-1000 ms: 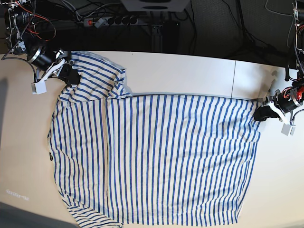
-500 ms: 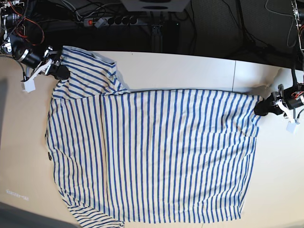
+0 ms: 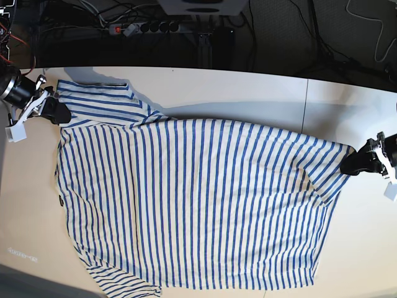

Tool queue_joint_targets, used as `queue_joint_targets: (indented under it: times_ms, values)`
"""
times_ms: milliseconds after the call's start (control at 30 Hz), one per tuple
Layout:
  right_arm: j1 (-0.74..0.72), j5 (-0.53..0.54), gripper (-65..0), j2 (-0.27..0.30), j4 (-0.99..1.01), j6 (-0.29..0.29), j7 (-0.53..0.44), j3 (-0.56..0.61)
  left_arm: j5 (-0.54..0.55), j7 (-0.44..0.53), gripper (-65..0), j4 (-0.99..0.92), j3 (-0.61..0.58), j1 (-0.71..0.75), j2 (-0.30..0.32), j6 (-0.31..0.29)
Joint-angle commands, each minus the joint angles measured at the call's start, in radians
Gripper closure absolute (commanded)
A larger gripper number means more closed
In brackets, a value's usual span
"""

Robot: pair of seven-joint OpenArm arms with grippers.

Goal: Fold the T-shirt properly
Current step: 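Lift both shoulder corners and pull the shirt toward the hem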

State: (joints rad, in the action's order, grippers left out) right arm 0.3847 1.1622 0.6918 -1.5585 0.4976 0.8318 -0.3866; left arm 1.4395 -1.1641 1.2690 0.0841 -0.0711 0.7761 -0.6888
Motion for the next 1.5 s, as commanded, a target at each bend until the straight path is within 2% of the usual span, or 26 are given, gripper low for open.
queue_joint_targets:
  times_ms: [0, 267, 433, 700, 800, 1100, 1300, 1467]
  values:
    - [-0.024, 0.019, 0.0, 0.035, -0.014, 0.068, -0.019, -0.013, 0.019, 0.016, 0.0, 0.013, 0.010, -0.029, 0.027, -0.009]
    - [-0.162, 0.005, 0.0, 0.115, -0.010, 0.075, -0.019, -0.012, -0.024, 0.046, 0.0, -0.010, 0.010, -0.085, 0.027, -0.009]
    - [-0.227, 0.004, 0.0, 0.139, 0.006, 0.076, -0.020, 0.009, -0.046, 0.072, 0.0, -0.077, 0.008, -0.142, 0.020, -0.009]
    - [-0.361, -0.063, 0.0, 0.139, 0.046, 0.075, -0.028, 0.143, -0.080, 0.101, 0.0, -0.167, -0.026, -0.236, -0.021, -0.009]
    - [-0.447, -0.063, 0.0, 0.139, 0.108, 0.076, -0.028, 0.206, -0.150, 0.140, 0.0, -0.192, -0.040, -0.262, -0.034, -0.009]
    - [-0.722, -0.127, 0.0, 0.135, 0.265, 0.076, -0.055, 0.483, -0.264, 0.251, 0.0, -0.222, -0.060, -0.273, -0.037, -0.009]
    - [-0.861, -0.163, 0.0, 0.098, 0.346, 0.076, -0.057, 0.603, -0.365, 0.333, 0.0, -0.237, -0.060, -0.278, -0.057, -0.009]
    - [-0.914, -0.215, 0.0, 0.059, 0.402, 0.076, -0.058, 0.642, -0.430, 0.420, 0.0, -0.272, -0.060, -0.281, -0.087, -0.009]
